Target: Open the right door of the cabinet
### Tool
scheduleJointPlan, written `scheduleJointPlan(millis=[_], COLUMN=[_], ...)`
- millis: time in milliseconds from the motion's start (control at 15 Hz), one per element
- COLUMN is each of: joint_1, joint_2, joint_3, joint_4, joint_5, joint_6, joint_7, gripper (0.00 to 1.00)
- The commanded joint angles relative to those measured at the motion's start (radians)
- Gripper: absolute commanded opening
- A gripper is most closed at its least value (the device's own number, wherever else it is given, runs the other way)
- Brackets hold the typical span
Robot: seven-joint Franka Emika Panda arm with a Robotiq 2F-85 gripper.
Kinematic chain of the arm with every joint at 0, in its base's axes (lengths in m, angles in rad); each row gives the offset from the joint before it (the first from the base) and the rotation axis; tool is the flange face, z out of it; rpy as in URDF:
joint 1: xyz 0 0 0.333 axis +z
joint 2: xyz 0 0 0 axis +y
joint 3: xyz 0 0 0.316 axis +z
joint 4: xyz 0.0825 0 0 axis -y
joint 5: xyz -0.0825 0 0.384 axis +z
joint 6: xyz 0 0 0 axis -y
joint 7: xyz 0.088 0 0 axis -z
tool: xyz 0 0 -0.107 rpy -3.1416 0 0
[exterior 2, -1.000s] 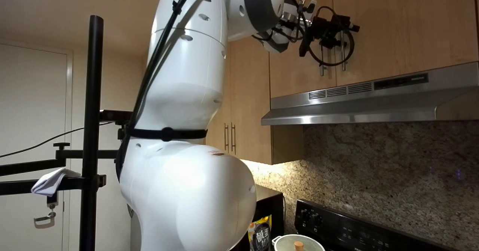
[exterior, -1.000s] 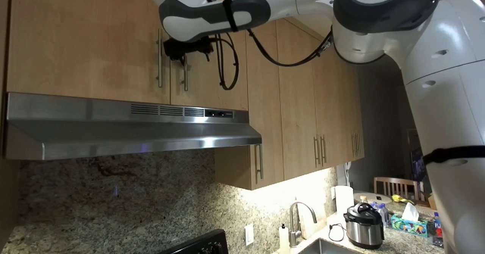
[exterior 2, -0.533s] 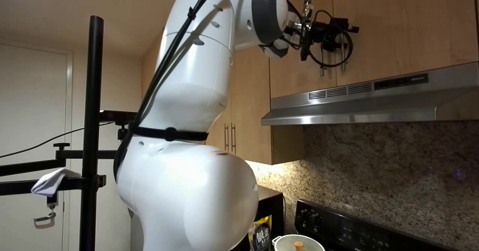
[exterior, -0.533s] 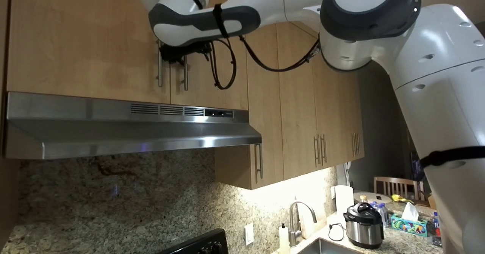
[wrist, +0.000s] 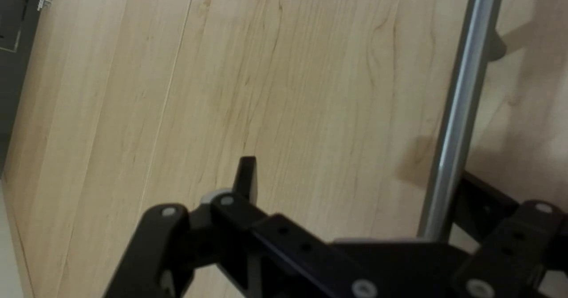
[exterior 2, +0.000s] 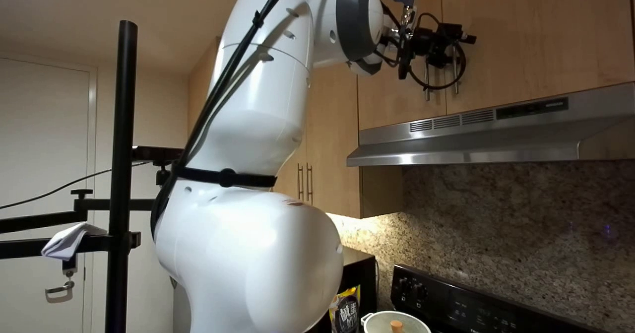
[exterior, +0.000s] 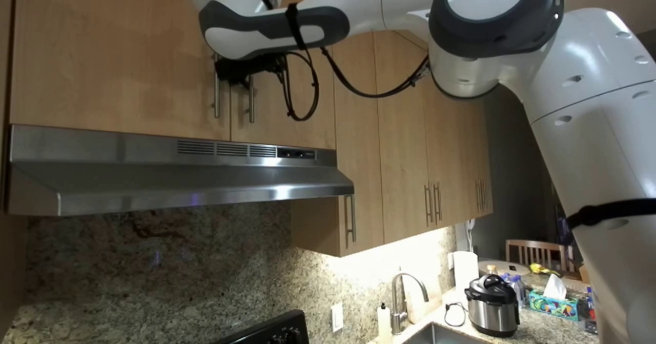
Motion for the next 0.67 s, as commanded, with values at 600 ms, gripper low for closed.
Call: scheduleJointPlan(millis=[600], joint_1=[-0.046], joint_2=[0.008], joint_3=[-0.001], joint_4=[-0.002], joint_5=[0.150], joint_6=[0.084], joint_7=[-0.034], gripper=[1.00])
